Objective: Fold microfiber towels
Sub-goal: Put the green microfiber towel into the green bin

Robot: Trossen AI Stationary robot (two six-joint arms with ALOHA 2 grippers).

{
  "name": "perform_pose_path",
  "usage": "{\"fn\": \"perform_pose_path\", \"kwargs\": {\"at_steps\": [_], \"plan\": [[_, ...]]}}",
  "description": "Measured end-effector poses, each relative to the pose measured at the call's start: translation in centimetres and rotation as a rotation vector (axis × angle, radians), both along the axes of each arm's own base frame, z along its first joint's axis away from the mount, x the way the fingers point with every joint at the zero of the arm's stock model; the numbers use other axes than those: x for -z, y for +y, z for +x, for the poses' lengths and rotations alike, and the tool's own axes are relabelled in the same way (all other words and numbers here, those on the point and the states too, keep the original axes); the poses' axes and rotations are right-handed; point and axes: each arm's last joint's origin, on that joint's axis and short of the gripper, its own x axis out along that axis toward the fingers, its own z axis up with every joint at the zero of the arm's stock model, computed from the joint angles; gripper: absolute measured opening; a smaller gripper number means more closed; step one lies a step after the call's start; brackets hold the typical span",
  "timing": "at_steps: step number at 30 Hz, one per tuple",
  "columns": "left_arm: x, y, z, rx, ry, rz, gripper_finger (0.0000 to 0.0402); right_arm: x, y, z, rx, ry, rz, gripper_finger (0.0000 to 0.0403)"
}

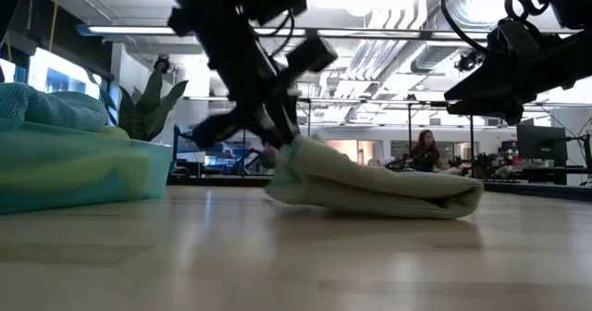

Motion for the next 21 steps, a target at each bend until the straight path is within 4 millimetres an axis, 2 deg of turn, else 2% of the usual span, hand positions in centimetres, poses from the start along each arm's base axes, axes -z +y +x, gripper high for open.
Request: {"fn": "perform_pose_path", "kwargs": {"at_steps": [3, 7, 9, 14, 21], "plan": [[-1.8, -0.1, -0.5, 0.028, 0.014, 0.007, 0.0004, 0.1, 0.0, 0.0, -0.001, 0.008, 0.0, 0.0193], [-5.1, -0.3, -2.3, 0.09, 0.061, -0.026, 0.0003, 0.1, 0.0, 0.0, -0.001, 0.014, 0.0, 0.0193], [-6.8, -0.6, -4.0, 0.117, 0.118, -0.044, 0.0003, 0.1, 0.0, 0.0, -0.001, 0.015, -0.001, 0.0193], [-11.1, -1.0, -7.2, 0.122, 0.09, -0.055, 0.0002, 0.2, 0.0, -0.1, -0.001, 0.023, -0.001, 0.0193], [-14.8, -1.4, -11.2, 0.11, 0.034, -0.091, 0.0002, 0.4, 0.0, -0.1, 0.0, 0.041, -0.002, 0.0193]]}}
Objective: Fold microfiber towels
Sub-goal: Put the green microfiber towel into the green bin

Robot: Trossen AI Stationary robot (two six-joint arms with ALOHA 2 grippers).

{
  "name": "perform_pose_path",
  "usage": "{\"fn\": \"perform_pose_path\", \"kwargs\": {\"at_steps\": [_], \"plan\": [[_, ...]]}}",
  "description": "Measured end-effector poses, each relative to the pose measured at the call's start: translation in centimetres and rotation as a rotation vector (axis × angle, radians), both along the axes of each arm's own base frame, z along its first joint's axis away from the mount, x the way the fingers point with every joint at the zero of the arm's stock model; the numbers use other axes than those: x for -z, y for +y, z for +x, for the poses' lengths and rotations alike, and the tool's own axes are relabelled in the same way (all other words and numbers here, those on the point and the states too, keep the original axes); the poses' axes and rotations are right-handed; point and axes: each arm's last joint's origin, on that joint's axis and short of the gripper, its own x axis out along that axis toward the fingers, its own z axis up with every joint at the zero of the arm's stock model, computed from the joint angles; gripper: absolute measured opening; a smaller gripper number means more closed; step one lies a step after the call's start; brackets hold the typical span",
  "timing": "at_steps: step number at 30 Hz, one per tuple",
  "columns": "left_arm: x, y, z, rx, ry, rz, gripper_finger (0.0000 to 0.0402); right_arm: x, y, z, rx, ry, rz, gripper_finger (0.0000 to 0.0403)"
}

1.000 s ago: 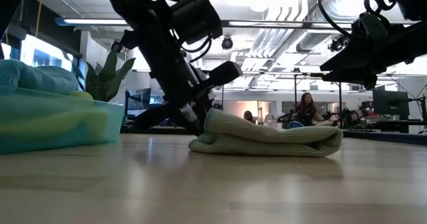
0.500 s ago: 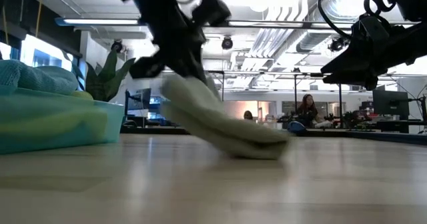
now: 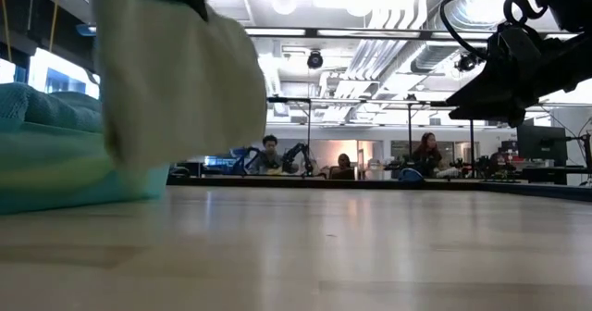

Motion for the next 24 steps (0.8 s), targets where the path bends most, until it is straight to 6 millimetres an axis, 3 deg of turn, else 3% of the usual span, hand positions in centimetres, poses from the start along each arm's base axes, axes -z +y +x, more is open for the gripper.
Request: {"fn": "perform_pose_path", "kwargs": {"at_steps": [8, 24], "plan": [[-2.9, -1.2, -4.0, -0.072, -0.07, -0.053, 0.0003, 0.0, 0.0, 0.0, 0.0, 0.006, 0.0, 0.0193], [-2.8, -4.6, -11.0, -0.154, 0.249, -0.087, 0.0004, 0.2, 0.0, -0.1, 0.001, 0.022, -0.001, 0.0193]]}}
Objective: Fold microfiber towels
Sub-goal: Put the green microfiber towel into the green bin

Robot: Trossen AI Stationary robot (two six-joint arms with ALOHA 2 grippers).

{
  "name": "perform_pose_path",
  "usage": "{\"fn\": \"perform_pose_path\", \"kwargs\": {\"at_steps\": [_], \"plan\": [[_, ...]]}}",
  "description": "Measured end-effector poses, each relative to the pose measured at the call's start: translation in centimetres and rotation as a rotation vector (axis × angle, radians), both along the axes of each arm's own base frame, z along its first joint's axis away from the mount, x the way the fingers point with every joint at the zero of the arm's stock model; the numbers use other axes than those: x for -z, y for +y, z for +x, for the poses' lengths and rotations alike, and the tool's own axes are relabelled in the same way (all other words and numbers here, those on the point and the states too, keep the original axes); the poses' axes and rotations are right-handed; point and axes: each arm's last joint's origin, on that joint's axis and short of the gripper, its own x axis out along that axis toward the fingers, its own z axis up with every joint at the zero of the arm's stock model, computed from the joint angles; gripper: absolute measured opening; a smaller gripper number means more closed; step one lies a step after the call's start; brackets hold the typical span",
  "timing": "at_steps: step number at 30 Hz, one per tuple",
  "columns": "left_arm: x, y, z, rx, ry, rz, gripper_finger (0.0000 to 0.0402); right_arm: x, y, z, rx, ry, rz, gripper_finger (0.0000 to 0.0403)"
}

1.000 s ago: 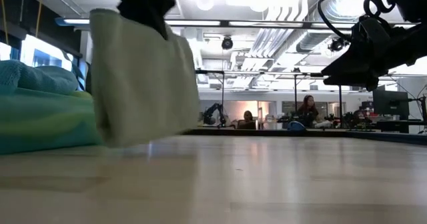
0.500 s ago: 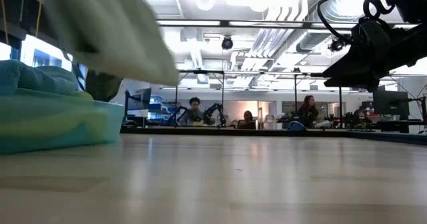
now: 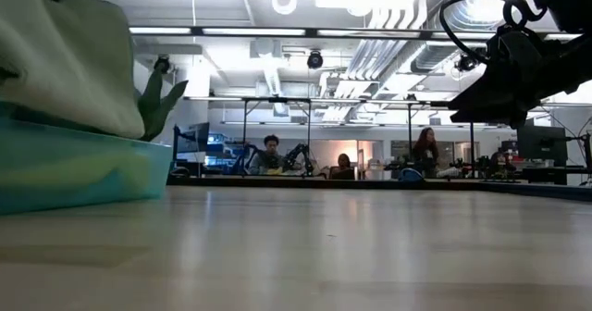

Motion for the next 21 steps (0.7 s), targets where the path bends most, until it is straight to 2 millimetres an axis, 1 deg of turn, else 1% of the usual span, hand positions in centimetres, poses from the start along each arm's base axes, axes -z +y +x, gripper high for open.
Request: {"fn": "perform_pose_path", "kwargs": {"at_steps": [2, 6, 13, 21], "plan": [[0.1, -0.1, -0.6, 0.003, 0.045, 0.023, 0.0004, 0.0, 0.0, 0.0, 0.0, 0.002, 0.0, 0.0193], [0.7, -0.1, -0.9, 0.029, 0.101, 0.043, 0.0004, 0.0, 0.0, 0.0, 0.0, 0.002, 0.0, 0.0193], [3.5, -0.1, -1.1, 0.059, 0.203, 0.077, 0.0006, 0.0, 0.0, 0.0, 0.0, 0.002, 0.0, 0.0193], [6.7, 0.2, -1.3, 0.047, 0.3, 0.102, 0.0015, 0.0, 0.0, 0.0, 0.0, 0.002, 0.0, 0.0193]]}}
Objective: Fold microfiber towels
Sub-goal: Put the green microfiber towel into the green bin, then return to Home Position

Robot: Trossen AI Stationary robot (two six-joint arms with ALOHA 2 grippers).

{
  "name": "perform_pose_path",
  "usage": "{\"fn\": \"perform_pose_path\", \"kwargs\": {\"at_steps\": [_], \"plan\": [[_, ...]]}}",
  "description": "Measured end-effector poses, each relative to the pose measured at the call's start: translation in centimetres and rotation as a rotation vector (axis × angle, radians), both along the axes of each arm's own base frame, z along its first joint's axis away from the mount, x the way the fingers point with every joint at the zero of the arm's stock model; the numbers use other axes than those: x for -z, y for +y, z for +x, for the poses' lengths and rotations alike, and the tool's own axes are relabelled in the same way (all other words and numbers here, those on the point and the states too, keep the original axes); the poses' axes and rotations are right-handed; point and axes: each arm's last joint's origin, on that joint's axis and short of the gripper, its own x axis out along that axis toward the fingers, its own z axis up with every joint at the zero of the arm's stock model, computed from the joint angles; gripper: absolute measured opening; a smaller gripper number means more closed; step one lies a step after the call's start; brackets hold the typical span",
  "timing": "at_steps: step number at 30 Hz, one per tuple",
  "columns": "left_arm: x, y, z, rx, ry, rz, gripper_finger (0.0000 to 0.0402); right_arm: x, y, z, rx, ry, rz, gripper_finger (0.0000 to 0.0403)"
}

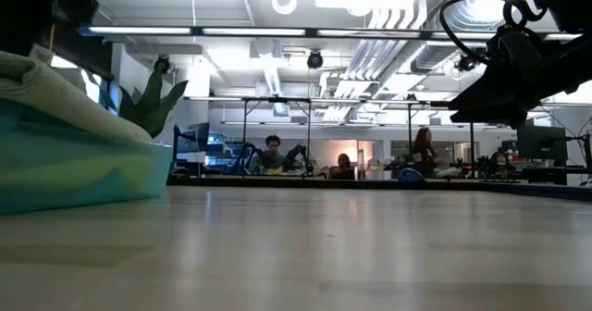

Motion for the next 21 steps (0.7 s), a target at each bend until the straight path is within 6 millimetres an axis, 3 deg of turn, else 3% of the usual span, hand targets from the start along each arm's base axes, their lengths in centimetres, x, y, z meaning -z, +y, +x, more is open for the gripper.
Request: {"fn": "perform_pose_path", "kwargs": {"at_steps": [11, 17, 21], "plan": [[0.8, 0.2, -0.3, 0.036, 0.051, 0.015, 0.0031, 0.0, 0.0, 0.0, 0.0, 0.0, 0.0, 0.0193], [0.7, 0.2, -0.6, 0.024, 0.059, 0.017, 0.0107, 0.0, 0.0, 0.0, 0.0, 0.0, 0.0, 0.0193], [-1.2, 0.3, -0.8, 0.013, 0.001, 0.022, 0.0166, 0.0, 0.0, 0.0, 0.0, 0.0, 0.0, 0.0193]]}}
